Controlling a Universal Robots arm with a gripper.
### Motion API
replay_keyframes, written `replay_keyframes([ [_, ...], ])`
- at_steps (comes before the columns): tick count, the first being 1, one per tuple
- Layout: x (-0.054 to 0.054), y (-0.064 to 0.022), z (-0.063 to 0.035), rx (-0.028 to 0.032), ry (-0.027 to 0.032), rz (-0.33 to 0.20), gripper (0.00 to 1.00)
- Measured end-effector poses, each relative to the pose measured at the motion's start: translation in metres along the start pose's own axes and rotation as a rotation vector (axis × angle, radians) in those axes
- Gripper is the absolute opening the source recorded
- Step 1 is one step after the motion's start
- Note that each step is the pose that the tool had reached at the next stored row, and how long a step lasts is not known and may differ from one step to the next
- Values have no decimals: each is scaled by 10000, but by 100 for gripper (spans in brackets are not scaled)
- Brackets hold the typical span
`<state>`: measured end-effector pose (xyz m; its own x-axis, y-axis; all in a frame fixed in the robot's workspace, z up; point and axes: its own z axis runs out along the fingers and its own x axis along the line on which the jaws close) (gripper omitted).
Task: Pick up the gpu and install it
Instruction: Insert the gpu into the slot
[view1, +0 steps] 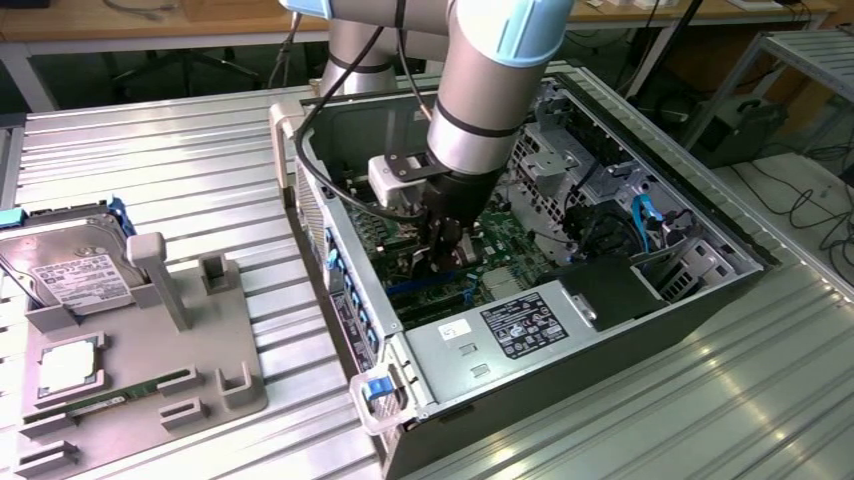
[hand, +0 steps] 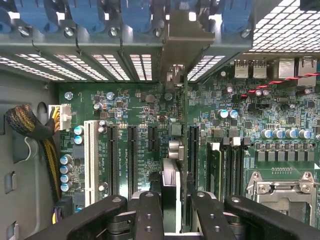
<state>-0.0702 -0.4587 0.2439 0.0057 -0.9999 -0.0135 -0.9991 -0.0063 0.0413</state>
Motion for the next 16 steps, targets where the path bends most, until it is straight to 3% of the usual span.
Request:
replay_keyframes([
  [7,0,-2,41,-29,0,1,27],
  [12,1,-3,81,-95,4,3,27],
  [16,1,-3,83,-95,0,2,27],
])
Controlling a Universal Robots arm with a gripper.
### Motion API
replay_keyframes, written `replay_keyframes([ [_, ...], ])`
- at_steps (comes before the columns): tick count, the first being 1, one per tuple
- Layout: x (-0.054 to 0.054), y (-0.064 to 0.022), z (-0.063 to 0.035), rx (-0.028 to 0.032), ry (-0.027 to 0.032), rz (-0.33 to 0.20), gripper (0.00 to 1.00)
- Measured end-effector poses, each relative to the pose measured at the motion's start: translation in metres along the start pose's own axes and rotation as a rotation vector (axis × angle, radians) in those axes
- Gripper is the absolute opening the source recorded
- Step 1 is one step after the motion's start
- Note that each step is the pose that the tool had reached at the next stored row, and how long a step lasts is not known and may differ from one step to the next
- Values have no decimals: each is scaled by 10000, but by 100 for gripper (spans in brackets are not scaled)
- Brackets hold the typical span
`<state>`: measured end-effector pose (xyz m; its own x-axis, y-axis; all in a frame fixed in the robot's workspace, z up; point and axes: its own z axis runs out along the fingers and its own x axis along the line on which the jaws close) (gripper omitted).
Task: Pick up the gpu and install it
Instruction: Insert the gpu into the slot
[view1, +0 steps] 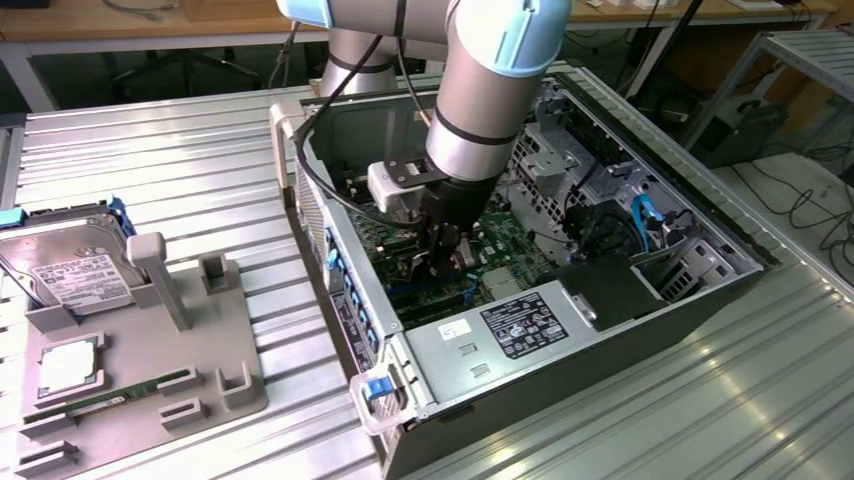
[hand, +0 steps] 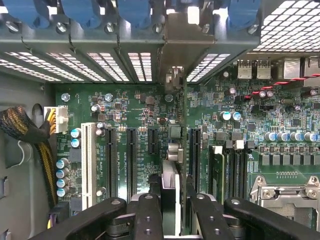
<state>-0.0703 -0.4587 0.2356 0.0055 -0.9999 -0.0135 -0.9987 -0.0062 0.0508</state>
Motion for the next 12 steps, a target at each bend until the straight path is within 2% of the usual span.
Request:
replay_keyframes([
  [3,1,-1,9,-1,4,0,27],
  [7,3,0,74,-6,17,-1,27],
  [12,1,-1,94,0,0,0,27],
])
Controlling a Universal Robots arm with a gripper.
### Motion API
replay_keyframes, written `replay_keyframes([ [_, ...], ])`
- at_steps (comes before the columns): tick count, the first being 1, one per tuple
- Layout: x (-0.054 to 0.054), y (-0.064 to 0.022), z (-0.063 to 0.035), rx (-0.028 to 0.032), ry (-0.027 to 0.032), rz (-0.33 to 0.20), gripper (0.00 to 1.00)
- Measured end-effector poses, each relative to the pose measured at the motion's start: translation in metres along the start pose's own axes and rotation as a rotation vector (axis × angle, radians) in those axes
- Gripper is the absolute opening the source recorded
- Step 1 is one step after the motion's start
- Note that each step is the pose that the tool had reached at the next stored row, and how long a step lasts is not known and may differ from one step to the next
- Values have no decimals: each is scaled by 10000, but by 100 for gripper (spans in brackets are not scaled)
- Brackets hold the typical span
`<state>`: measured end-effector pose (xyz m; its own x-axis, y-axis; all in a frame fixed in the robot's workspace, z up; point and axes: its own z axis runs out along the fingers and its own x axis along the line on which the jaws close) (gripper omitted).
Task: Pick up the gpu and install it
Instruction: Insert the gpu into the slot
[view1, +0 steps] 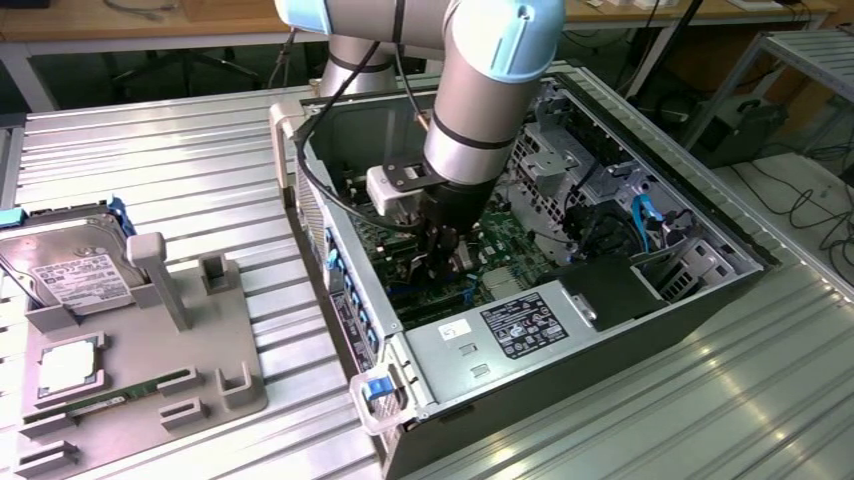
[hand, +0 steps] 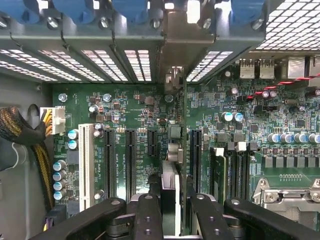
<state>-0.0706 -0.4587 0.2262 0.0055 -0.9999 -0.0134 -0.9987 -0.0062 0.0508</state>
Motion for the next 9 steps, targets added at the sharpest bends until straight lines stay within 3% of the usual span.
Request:
replay_keyframes([
  [3,0,0,0,-1,0,0,27],
  [4,-6,-3,22,24,-55,-1,28],
  [5,-3,-1,7,6,-15,1,28],
  [6,-1,1,-5,3,-5,2,35],
  [9,-4,10,-214,23,-1,-1,35],
])
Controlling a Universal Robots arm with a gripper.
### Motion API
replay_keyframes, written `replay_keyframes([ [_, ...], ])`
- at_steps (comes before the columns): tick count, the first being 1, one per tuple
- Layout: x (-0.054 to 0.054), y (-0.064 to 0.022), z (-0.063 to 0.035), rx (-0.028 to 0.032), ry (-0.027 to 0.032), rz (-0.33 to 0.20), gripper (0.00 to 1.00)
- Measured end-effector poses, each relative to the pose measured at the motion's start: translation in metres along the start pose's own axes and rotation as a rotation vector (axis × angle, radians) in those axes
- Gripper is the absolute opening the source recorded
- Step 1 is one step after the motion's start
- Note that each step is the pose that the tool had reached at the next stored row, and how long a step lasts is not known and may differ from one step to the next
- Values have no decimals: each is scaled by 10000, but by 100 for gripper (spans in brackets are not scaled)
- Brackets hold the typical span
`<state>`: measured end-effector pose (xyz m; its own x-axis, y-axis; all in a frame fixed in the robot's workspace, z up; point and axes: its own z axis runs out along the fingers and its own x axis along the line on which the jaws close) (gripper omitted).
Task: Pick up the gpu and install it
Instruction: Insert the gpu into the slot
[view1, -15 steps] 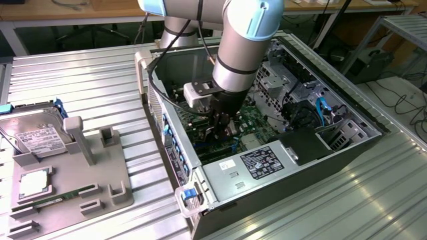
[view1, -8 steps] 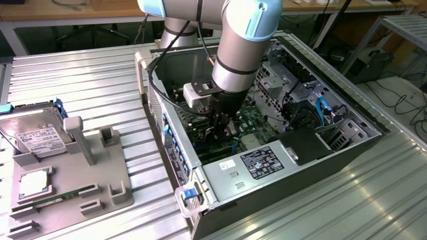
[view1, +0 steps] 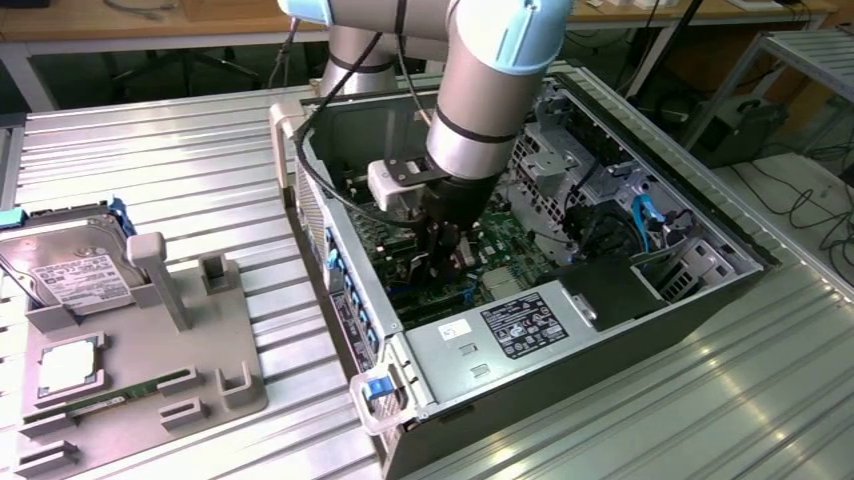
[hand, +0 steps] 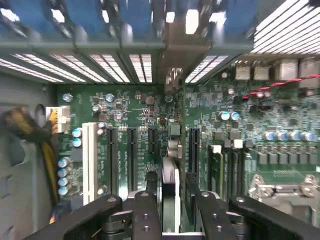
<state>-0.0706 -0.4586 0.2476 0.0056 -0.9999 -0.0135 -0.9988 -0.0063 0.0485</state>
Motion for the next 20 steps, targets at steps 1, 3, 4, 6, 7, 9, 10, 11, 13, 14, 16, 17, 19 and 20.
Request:
replay_keyframes([
  [1,-1,3,-45,2,5,0,35],
  [3,-3,7,-136,9,5,0,35],
  [4,-5,9,-179,14,3,0,35],
  [6,-7,15,-295,22,5,1,35],
  [7,-8,17,-334,25,8,0,35],
  [9,-9,23,-446,32,38,2,35],
  [10,-10,23,-448,38,56,4,35],
  [11,-10,23,-449,38,57,3,35],
  [13,-10,23,-449,38,57,3,33],
  [14,-10,23,-449,37,58,3,27],
  [16,-10,23,-449,38,57,3,14],
  [17,-10,23,-449,38,58,3,11],
  [19,-10,23,-449,37,58,3,11],
  [20,-10,23,-449,37,58,3,11],
])
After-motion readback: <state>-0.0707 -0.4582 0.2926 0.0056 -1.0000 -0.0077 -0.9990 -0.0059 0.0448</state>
